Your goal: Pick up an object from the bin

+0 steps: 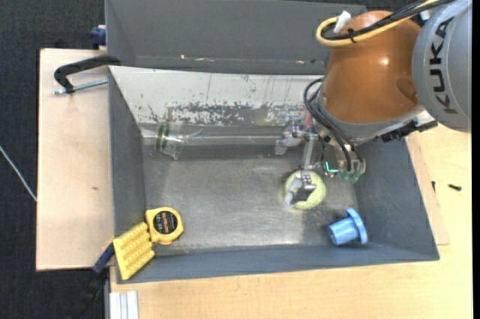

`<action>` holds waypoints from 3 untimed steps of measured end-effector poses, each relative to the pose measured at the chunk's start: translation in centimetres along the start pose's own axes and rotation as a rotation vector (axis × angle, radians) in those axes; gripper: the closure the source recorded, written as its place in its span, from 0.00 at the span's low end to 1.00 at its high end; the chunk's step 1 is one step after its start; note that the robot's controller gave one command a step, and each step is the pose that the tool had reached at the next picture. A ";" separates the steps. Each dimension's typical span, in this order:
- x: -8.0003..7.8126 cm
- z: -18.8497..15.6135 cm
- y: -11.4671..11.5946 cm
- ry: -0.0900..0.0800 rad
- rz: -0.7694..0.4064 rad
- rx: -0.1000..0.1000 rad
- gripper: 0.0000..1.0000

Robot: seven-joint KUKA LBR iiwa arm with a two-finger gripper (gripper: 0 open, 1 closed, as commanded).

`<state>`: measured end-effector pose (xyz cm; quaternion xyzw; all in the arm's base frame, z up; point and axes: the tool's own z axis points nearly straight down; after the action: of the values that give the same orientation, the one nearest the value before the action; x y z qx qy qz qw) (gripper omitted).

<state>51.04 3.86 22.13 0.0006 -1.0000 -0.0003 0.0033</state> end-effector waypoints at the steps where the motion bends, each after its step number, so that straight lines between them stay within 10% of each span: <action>1: -0.2 -0.4 0.0 -0.009 0.001 -0.001 0.00; 3: -1.6 6.0 -7.7 -0.011 -0.116 0.001 0.00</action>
Offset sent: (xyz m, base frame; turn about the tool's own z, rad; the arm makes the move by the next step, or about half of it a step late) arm 0.0438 -0.1084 -0.1513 -0.2361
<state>52.63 -3.81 16.14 0.0587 -0.9983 -0.0001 -0.0023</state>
